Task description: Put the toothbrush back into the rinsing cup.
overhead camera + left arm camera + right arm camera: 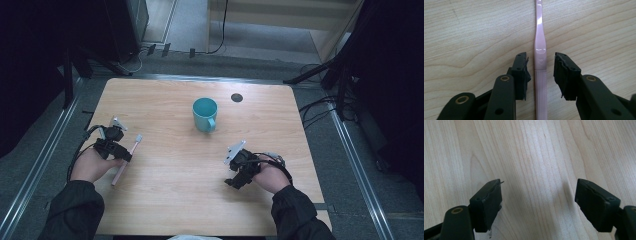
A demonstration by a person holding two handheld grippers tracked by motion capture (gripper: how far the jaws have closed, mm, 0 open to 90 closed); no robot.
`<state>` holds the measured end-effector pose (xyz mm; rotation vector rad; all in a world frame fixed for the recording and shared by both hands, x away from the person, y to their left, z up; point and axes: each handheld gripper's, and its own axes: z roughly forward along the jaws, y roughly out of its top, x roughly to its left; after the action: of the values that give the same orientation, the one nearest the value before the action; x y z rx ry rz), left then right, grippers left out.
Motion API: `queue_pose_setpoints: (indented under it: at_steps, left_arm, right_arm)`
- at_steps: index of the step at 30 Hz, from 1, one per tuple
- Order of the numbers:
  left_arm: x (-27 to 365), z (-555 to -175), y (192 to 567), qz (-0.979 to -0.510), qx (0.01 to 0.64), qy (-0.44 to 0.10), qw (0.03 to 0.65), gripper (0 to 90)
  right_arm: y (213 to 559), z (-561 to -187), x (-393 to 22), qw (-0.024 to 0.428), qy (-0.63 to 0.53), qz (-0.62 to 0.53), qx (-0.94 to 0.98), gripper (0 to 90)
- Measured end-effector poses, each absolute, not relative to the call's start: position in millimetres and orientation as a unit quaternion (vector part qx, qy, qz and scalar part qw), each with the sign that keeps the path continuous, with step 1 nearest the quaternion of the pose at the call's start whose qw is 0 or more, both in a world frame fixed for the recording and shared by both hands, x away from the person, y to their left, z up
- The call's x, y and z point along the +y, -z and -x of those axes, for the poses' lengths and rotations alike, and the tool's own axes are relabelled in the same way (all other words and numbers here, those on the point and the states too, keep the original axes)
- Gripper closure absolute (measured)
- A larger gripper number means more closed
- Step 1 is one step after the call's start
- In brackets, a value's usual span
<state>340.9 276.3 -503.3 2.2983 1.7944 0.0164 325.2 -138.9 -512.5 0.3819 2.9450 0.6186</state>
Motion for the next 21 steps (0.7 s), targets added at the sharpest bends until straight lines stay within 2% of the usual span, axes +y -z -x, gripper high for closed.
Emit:
queue_pose_setpoints:
  at_steps: [12,21]
  left_arm:
    - [274.7,-342.1,507.2,-0.786,0.609,-0.009,0.106,62.7]
    - [271.1,-340.0,507.3,-0.793,0.602,-0.026,0.092,70.2]
  right_arm:
    - [513.4,-325.1,-138.5,0.053,-0.200,-0.119,0.971,21.5]
    - [513.7,-324.1,-138.0,0.051,-0.197,-0.120,0.972,21.4]
